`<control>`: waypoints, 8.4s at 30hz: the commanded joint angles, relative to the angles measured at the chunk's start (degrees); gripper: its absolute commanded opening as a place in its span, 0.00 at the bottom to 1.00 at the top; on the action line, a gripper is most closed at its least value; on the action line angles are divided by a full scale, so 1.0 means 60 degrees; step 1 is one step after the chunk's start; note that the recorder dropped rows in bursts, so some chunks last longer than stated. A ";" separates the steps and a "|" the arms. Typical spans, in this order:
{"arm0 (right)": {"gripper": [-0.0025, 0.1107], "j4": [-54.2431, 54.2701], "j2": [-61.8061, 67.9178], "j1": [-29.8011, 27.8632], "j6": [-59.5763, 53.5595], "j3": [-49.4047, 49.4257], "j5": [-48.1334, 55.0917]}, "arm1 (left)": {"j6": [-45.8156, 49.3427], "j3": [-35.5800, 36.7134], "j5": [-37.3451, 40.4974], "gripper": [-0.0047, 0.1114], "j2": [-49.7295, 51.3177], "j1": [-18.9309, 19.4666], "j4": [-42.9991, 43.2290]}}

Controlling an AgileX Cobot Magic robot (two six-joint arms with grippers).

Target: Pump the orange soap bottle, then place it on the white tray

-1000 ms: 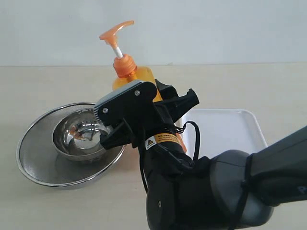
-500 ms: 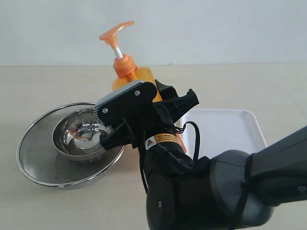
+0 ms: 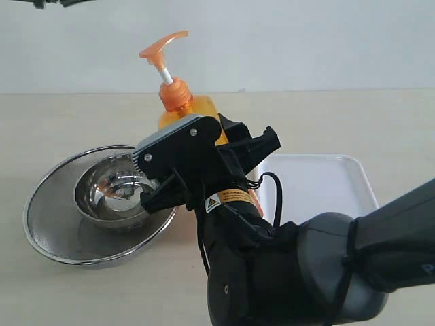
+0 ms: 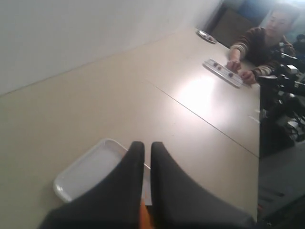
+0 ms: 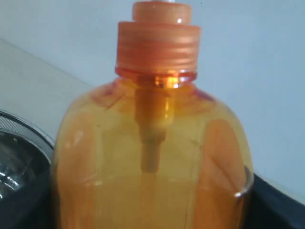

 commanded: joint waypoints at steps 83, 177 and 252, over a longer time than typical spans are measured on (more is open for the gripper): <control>0.02 -0.0273 -0.0130 -0.0018 -0.0082 -0.0029 -0.0498 | -0.2015 -0.0472 0.3505 0.08 -0.0709 0.0787 -0.0028; 0.02 -0.0879 -0.0130 -0.0018 -0.0228 -0.0029 -0.0022 | 2.9952 -0.1243 2.0645 0.08 -0.0343 -0.1781 -2.5682; 0.02 -0.0562 -0.0130 -0.0018 -0.0873 -0.0029 -0.0159 | 2.6797 -0.0224 2.2254 0.08 -0.1623 -0.1312 -2.3450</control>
